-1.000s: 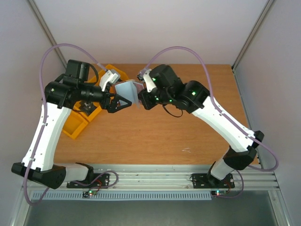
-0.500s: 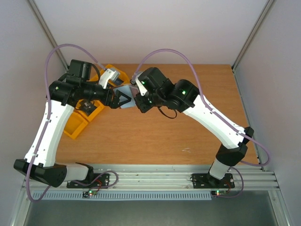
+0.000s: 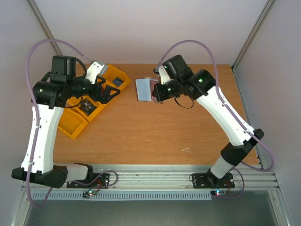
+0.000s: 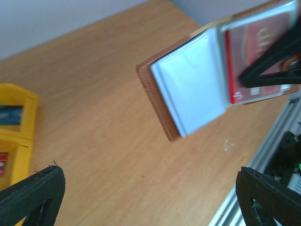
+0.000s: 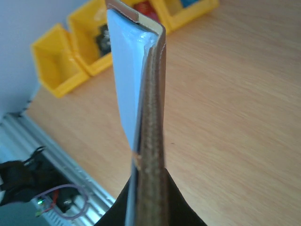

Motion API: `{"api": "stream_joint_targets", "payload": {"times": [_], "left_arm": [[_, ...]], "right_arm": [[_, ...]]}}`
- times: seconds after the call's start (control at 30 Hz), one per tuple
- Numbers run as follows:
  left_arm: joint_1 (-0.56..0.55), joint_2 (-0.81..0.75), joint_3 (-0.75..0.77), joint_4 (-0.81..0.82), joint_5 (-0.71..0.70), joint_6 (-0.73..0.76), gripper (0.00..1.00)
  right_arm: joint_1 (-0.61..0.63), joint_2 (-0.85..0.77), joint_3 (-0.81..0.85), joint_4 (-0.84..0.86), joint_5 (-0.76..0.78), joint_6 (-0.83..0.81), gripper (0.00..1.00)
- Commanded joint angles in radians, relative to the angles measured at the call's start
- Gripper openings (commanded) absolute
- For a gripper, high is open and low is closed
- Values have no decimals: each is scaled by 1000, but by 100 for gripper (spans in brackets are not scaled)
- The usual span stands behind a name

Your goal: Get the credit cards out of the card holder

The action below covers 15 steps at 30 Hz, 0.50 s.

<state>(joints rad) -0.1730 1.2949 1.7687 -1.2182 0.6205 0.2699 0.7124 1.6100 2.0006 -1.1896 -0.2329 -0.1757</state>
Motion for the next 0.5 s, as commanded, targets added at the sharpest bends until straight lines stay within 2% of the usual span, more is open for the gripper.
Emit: {"api": "stream_joint_targets", "payload": {"times": [0.0,0.07,0.1,0.2,0.23,0.27,0.33,0.47], "left_arm": [[6,9,67,41,-37,-23,99],[6,11,68,46,29,-34,95],[6,13,56,55,97,-52,90],[-4,-1,-72,158,394,-152,70],[-14,-8,-131,220,458,-240,63],[-23,-16,-185,272,493,-320,52],[-43,-24,-253,316,506,-405,38],[-61,-30,-274,338,520,-424,37]], "right_arm": [[12,60,39,-78,160,52,1],[26,62,31,-45,124,48,1],[33,63,27,-28,93,40,1],[38,53,-10,59,-68,13,1],[38,42,-33,128,-155,11,1],[38,31,-64,183,-221,11,1],[38,13,-113,274,-311,16,1],[38,-24,-177,416,-465,8,1]]}}
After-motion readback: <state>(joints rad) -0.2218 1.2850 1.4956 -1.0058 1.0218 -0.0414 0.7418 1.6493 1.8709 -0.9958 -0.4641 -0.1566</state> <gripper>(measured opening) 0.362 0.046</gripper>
